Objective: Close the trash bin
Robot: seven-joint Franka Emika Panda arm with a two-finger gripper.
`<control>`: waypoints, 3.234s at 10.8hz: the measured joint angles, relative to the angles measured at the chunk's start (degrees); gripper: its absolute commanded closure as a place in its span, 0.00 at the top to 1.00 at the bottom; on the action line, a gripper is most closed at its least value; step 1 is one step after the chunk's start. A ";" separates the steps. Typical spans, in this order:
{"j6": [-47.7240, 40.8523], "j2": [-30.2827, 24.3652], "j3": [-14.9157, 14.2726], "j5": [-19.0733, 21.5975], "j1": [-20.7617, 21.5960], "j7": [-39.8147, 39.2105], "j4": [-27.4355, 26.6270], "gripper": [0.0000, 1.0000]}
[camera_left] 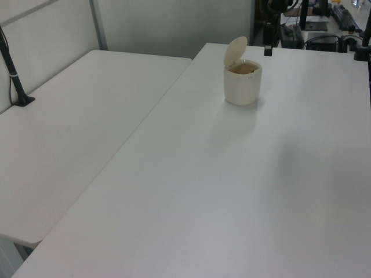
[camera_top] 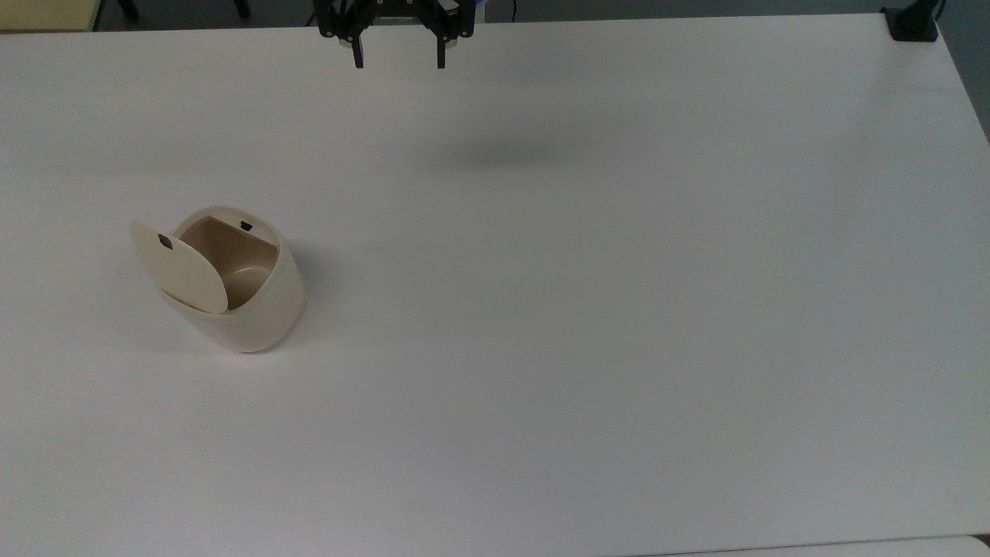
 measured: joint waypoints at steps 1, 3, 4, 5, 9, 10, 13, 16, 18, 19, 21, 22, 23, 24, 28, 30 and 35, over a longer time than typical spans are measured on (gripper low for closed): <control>0.00 0.00 0.00 0.00 0.00 -0.37 0.00 0.18; 0.00 0.00 0.00 0.00 0.00 -0.56 0.00 0.10; 0.00 0.00 0.00 0.00 0.00 -0.57 0.00 0.05; 0.00 0.00 0.00 0.00 0.00 -0.57 0.00 0.02; 0.40 0.40 -0.29 -0.01 -0.10 1.15 -0.01 0.00; 1.38 0.66 -0.81 -0.01 -0.24 2.22 -0.01 0.00; 7.74 3.09 -2.06 -0.05 -4.54 3.28 2.11 0.00; 19.23 5.83 -5.05 -0.05 -8.13 4.53 4.03 0.01; 28.73 8.49 -6.48 -1.06 -9.42 9.13 4.12 0.01; 33.27 9.91 -6.70 -1.47 -10.14 10.83 4.18 0.01; 41.90 12.91 -6.80 -1.53 -11.78 12.18 4.29 0.01; 44.94 14.28 -6.80 -1.54 -12.33 12.69 4.31 0.01; 46.44 15.60 -6.80 -1.54 -12.65 12.95 4.36 0.01; 47.03 16.85 -6.82 -1.54 -12.76 13.01 4.41 0.01; 41.16 17.31 -6.76 -1.54 -12.58 13.13 5.26 0.01; 36.60 16.88 -6.51 -1.55 -12.25 13.13 5.44 0.01; 29.73 17.40 -6.44 -1.70 -10.96 10.63 3.45 0.01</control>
